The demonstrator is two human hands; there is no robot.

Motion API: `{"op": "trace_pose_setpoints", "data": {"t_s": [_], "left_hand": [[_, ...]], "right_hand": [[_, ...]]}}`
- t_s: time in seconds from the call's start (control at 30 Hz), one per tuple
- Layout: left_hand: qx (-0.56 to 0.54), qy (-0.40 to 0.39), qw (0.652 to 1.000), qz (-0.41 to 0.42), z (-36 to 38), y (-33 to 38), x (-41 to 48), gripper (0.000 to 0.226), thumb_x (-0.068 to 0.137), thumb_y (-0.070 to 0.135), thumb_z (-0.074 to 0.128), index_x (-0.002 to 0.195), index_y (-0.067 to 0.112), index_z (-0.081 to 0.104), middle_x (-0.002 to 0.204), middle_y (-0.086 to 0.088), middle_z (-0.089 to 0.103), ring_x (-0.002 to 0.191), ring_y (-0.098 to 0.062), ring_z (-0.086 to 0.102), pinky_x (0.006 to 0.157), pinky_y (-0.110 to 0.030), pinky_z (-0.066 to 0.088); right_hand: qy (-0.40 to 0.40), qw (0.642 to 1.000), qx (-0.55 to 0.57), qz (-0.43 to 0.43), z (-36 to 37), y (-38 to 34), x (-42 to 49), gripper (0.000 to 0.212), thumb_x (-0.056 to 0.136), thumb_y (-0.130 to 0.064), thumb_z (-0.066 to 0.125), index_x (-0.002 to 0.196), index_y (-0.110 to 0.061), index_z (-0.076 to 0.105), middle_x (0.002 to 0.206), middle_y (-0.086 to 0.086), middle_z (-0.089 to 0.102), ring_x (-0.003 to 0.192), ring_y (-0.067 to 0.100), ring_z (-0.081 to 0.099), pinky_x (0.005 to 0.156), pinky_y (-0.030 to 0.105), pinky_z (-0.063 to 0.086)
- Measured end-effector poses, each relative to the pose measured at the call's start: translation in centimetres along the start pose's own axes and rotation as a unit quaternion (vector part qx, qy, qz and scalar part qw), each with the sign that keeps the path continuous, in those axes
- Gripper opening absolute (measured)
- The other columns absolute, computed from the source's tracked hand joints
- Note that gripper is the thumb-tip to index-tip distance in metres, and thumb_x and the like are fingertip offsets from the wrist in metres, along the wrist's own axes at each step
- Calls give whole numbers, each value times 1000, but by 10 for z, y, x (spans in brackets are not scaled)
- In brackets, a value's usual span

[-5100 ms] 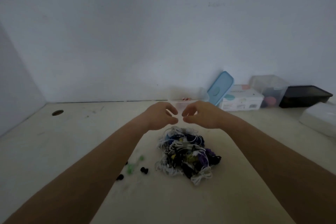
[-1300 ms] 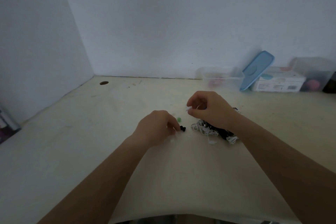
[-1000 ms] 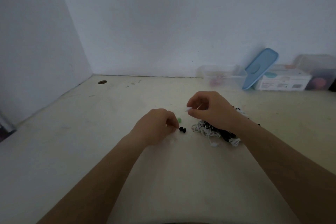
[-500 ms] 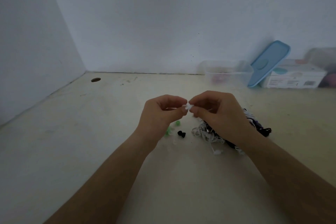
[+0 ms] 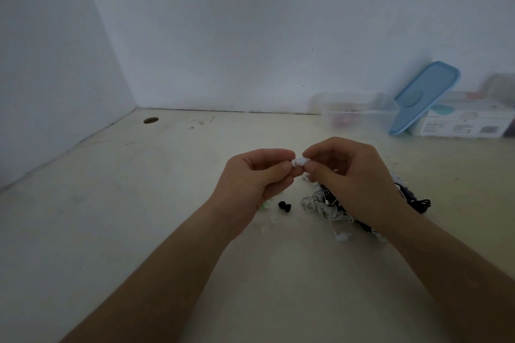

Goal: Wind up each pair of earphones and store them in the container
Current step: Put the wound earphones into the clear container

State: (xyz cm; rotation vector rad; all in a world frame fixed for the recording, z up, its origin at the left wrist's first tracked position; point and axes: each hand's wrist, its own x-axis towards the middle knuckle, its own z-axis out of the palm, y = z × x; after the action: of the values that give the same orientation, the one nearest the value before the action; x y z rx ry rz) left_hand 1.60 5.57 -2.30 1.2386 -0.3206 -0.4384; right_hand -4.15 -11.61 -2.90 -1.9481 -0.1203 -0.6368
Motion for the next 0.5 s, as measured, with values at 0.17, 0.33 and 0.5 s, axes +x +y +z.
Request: {"op": "trace_pose_setpoints", "data": {"t_s": [0.17,0.33,0.5], "left_hand": [[7,-9,1000,1,0,-1,0,15,90,-3,63,100,3,71,96,-16,75,87,-22,74,77,-22,59],[19,-19,1000,6,-1,0,-1,14,85,-1,66,97,5,72,92,-15,75,83,-20,73,75,-22,59],[23,-53,998,-2,-4,3,-1,20,70,7,71,90,6,72,86,-12,75,78,-19,73,71,-22,59]], "right_hand": [[-6,1000,7,-13,0,-1,0,6,87,-13,74,91,-17,74,76,-2,74,68,18,71,68,48,59],[-18,1000,9,-21,-2,-1,-1,5,86,-15,76,89,-19,75,77,-2,75,68,19,71,68,46,60],[-54,998,11,-21,-8,1,1,8,86,-11,75,92,-16,77,81,-2,76,75,20,72,72,44,59]]}}
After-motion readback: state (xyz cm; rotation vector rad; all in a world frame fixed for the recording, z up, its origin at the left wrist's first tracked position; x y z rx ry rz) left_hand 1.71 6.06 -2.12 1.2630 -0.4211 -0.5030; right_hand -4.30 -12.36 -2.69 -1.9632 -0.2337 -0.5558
